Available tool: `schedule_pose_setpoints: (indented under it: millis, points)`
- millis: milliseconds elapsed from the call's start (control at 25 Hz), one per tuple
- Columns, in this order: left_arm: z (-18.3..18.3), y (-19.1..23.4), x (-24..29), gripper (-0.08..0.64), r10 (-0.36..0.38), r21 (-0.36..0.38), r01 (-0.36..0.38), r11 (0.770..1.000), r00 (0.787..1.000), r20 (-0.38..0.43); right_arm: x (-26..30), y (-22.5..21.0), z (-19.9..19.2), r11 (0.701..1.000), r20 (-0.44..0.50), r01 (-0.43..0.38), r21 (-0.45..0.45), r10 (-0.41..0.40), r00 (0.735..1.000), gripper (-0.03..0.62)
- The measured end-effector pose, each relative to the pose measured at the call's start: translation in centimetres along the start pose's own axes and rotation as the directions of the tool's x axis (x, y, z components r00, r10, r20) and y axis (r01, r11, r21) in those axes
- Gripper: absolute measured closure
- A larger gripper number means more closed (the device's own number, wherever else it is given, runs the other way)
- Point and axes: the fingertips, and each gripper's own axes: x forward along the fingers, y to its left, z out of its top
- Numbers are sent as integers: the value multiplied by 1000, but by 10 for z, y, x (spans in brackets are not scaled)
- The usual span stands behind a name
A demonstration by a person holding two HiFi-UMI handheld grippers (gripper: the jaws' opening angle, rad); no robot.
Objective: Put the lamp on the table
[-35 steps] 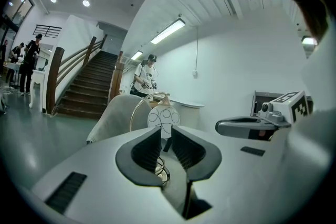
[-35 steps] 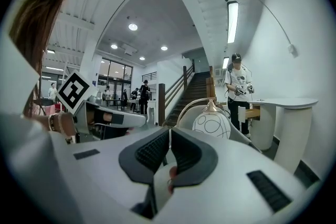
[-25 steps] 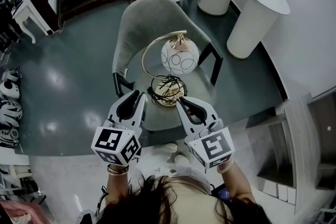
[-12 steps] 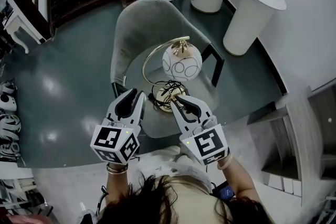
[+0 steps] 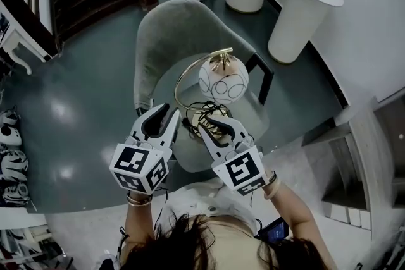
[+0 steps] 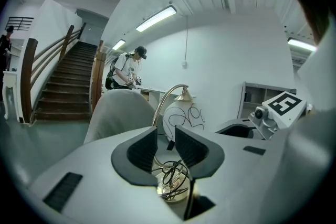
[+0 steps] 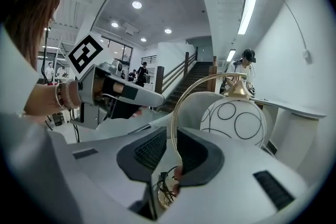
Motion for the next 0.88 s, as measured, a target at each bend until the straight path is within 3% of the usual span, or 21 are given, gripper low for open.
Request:
schedule_pose_setpoints:
  millis: [560, 880]
  points:
    - [-4, 11, 33, 437, -89, 48, 92, 995, 994, -71, 46, -3, -25, 1000, -72, 5, 0, -5, 997, 503]
    - [-3, 12, 48, 433, -118, 12, 119, 993, 990, -78, 71, -2, -33, 1000, -96, 5, -22, -7, 995, 493]
